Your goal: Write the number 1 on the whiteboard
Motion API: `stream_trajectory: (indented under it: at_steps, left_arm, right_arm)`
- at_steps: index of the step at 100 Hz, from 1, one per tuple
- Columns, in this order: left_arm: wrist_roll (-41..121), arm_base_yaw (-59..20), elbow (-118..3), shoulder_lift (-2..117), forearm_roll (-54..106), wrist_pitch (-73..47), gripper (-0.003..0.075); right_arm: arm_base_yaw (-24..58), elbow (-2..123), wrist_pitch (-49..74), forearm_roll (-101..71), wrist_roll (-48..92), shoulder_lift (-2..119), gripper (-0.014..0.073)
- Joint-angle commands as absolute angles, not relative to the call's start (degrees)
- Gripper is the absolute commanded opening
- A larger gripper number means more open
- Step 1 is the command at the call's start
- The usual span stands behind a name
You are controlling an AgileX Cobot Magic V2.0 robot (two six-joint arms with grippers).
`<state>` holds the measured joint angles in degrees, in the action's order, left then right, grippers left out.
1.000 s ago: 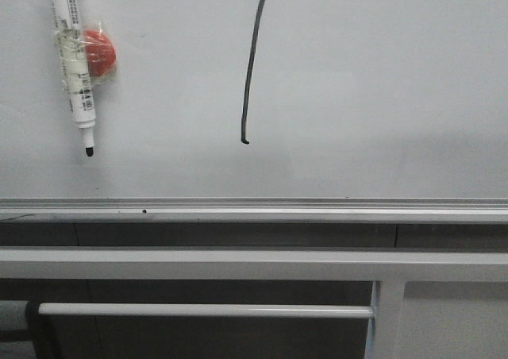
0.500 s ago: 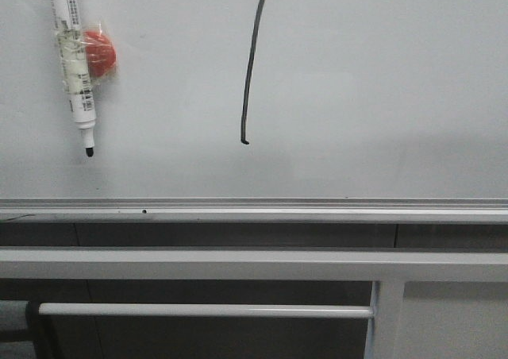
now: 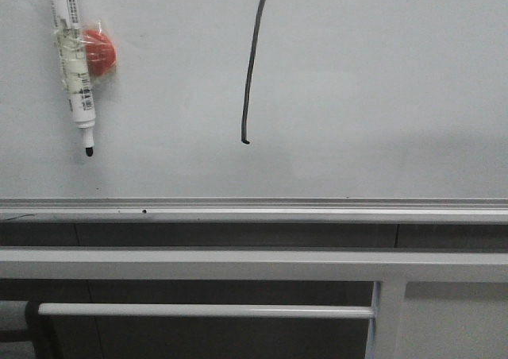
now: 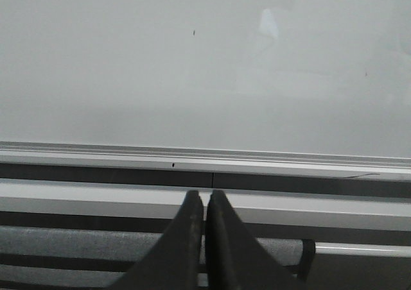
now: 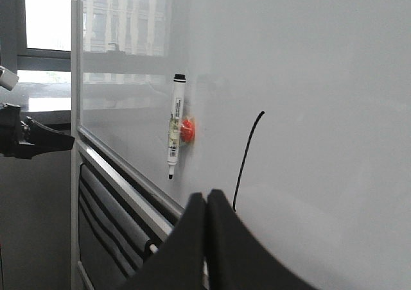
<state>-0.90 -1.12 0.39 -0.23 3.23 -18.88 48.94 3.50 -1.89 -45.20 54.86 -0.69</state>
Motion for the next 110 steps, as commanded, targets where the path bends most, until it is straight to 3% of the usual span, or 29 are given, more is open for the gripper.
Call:
stream_trajectory:
  at_steps: [1,63,92,110]
  left_arm:
    - [-0.71,-1.4,0.65,-1.6,3.91,-15.22,-0.002]
    - [-0.71,-1.4,0.65,-1.6,3.91,-15.22,-0.002]
    - [-0.71,-1.4,0.65,-1.6,3.91,-15.22,-0.002]
    - [-0.71,-1.4,0.65,-1.6,3.91,-15.22,-0.002]
  right_arm:
    - [48.72,4.96,-4.87,-45.26,55.3,-0.95,-0.0063]
    - [48.72,4.82,-3.61,-45.87,54.09,-0.95,-0.0063]
    - [43.93,0.83,-2.93,-10.47,11.59,-0.95,-0.0063]
    - [33.42,-2.33,-1.62,-4.48,0.85,-0.95,-0.0063]
